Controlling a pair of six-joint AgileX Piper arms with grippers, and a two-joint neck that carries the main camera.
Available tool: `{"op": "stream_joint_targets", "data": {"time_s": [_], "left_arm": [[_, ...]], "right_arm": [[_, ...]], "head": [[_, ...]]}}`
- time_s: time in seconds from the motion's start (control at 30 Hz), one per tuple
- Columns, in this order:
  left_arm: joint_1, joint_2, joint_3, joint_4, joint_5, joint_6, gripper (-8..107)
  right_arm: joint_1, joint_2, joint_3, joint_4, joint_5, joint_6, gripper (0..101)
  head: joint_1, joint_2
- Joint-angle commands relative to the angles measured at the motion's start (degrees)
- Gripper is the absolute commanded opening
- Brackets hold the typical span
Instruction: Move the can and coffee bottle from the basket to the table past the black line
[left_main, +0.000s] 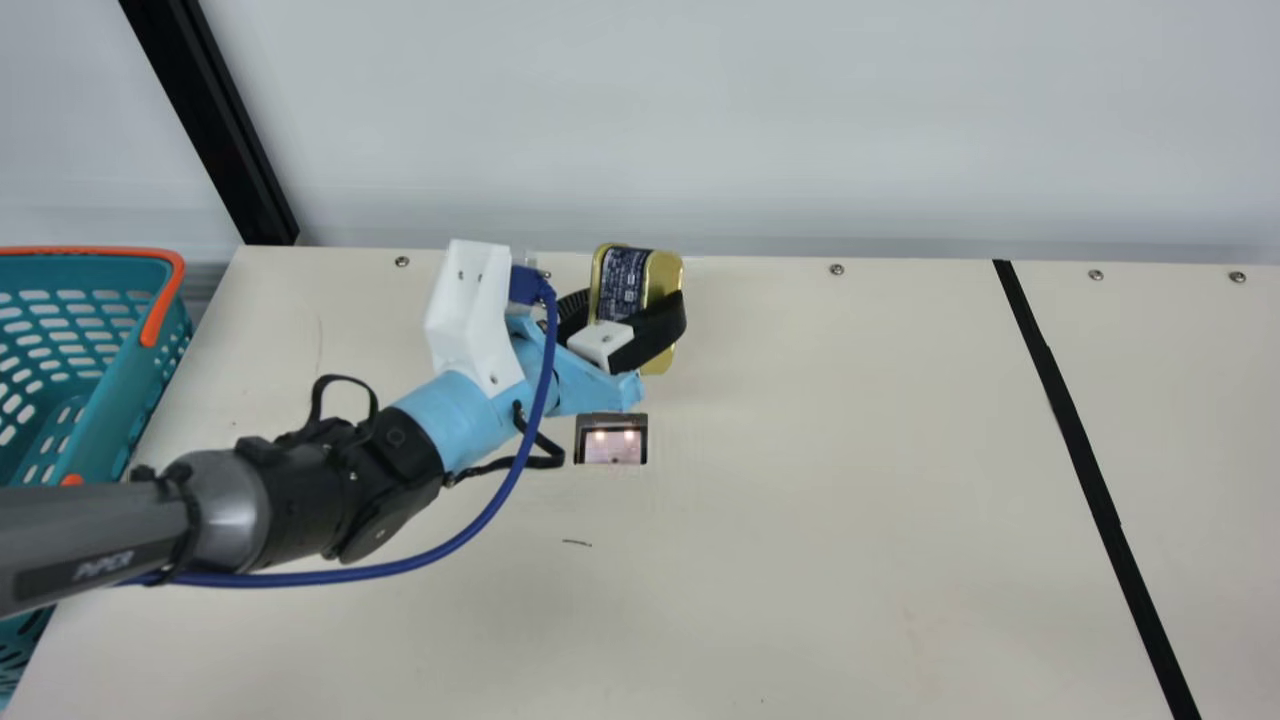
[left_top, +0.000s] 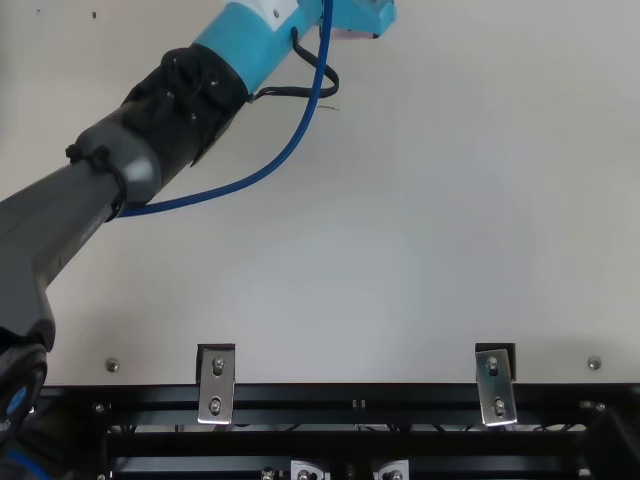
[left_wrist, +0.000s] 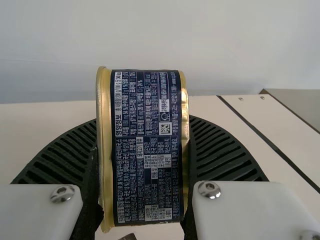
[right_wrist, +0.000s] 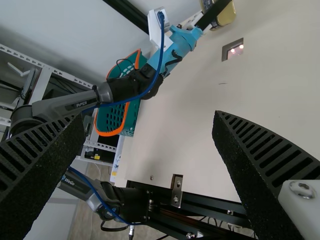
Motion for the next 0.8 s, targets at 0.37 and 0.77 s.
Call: {"op": "stream_joint_targets", "data": {"time_s": [0.37,0.77], "left_arm": [[0.5,-7.0,0.5,-0.1,3.5,3.5,10],[2.7,-18.7,0.7,7.0,14.9,7.1,10]], "right_arm": [[0.0,0.0,0.0,0.0,0.0,0.0,101],[0.0,0.0,0.0,0.0,0.0,0.0,101]], "head": [[-0.5,-0.6],[-0.5,-0.6]]}}
